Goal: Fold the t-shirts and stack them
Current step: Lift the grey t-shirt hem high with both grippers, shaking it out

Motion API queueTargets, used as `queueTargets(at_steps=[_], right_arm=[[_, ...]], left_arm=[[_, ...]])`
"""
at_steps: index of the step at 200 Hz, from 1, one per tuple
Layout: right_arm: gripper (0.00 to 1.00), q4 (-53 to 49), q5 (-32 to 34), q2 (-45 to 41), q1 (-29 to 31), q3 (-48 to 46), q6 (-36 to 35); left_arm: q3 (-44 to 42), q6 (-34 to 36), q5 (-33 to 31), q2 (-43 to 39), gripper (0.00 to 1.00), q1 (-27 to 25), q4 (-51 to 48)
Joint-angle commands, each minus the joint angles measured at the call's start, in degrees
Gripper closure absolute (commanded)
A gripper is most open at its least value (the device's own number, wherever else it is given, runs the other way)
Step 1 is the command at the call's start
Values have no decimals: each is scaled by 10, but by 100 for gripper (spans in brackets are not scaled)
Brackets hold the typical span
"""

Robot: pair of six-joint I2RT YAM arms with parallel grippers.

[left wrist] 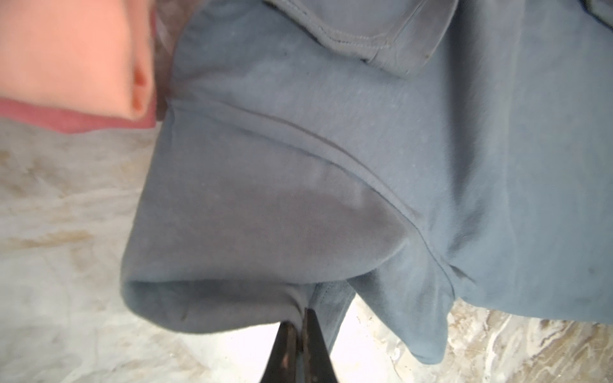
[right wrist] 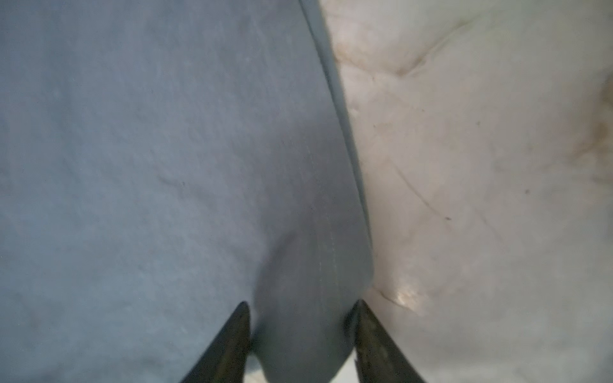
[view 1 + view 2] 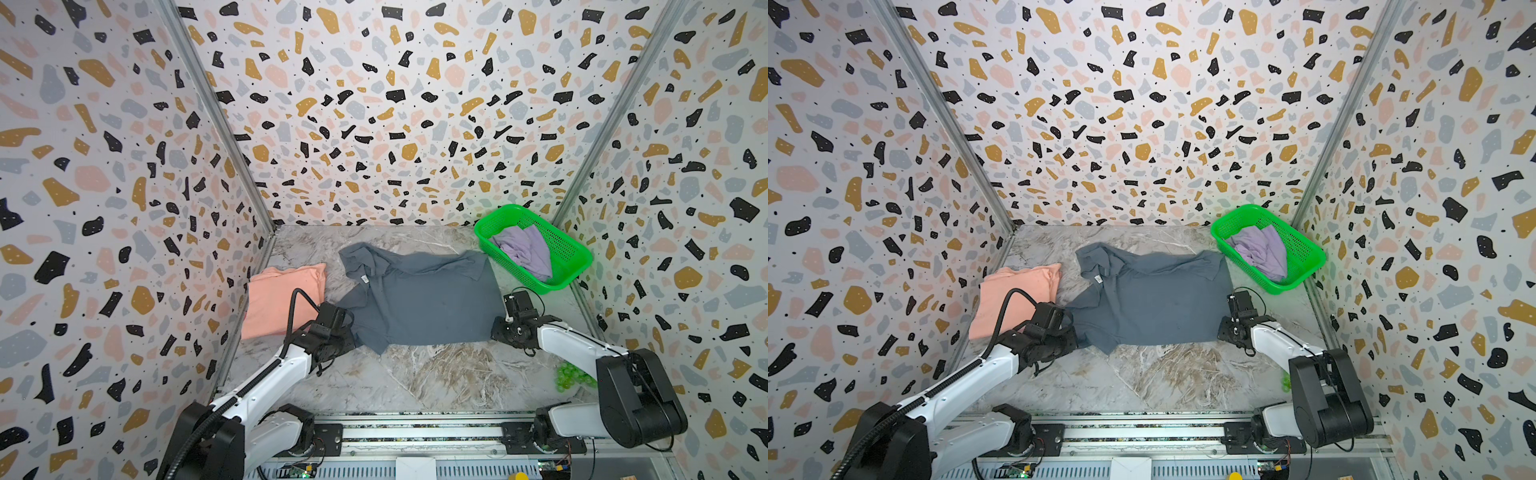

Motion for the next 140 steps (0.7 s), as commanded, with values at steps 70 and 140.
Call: queueTargets(at_steps=[70,140], right_arm=[[100,-142,32,-151,-12,373,-121],[100,-64,-26,-190,-12,660,-223]], left_arm=[[349,131,-126,-127,100,2,-90],[677,319,-226,-153,100,2,15]])
